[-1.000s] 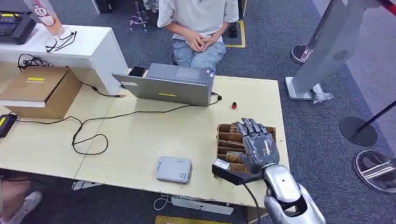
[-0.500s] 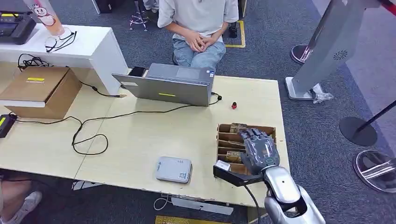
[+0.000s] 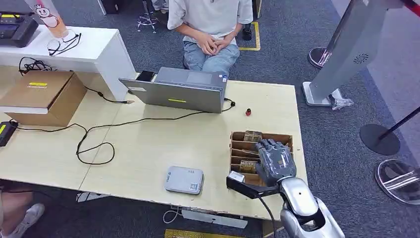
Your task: Pass the card to the sensor for recognition and then transmit it.
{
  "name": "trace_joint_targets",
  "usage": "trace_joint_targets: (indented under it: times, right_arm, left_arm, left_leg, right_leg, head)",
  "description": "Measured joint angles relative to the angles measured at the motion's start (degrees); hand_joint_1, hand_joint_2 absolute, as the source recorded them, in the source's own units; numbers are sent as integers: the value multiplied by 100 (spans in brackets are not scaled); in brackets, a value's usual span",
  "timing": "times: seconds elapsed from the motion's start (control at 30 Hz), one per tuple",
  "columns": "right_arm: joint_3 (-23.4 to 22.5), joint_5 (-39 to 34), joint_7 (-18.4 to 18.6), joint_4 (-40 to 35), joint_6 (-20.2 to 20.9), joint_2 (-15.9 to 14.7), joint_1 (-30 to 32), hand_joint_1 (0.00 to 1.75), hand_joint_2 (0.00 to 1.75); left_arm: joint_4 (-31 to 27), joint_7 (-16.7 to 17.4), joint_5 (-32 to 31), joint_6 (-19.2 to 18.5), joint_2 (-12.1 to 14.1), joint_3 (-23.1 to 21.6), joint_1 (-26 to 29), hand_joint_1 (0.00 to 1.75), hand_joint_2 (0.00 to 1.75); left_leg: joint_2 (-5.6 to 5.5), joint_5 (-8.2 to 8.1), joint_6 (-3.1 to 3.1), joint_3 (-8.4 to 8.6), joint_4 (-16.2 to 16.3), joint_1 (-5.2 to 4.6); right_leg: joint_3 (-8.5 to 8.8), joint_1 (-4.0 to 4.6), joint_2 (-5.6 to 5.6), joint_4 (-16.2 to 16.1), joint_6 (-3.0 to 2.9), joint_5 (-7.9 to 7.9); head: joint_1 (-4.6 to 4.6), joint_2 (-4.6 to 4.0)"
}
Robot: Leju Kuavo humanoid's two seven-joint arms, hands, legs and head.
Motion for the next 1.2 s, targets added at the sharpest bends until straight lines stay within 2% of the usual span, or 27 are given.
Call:
trace_joint_targets:
  times: [0.3, 0.4, 0.77, 0.83, 1.2]
  right_arm:
    - [0, -68, -4, 15, -44, -2, -5, 77, 175]
    - [0, -68, -7, 2, -50, -2, -7, 70, 175]
    - [0, -68, -17, -116, -81, -2, -5, 72, 175]
    - [0, -68, -33, -118, -87, -2, -4, 77, 175]
    - [90, -68, -70, -133, -105, -13, 56, 75, 175]
  left_arm:
    - [24, -9, 0, 2, 7, 0, 1, 0, 0]
    - [24, -9, 0, 2, 9, 0, 1, 0, 0]
    - [24, -11, 0, -13, 7, 0, 1, 0, 0]
    - [24, -11, 0, -13, 7, 0, 1, 0, 0]
    - [26, -26, 0, -15, 15, 0, 1, 0, 0]
  left_leg:
    - [0, 0, 0, 0, 0, 0]
    - [0, 0, 0, 0, 0, 0]
    - [0, 0, 0, 0, 0, 0]
    - [0, 0, 0, 0, 0, 0]
    - [0, -1, 1, 0, 0, 0]
  right_leg:
    - [0, 0, 0, 0, 0, 0]
    - [0, 0, 0, 0, 0, 0]
    - [0, 0, 0, 0, 0, 0]
    - [0, 0, 0, 0, 0, 0]
    - [0, 0, 0, 0, 1, -1]
  head:
    - [0, 0]
    - [0, 0]
    - [0, 0]
    - [0, 0]
    - [0, 0]
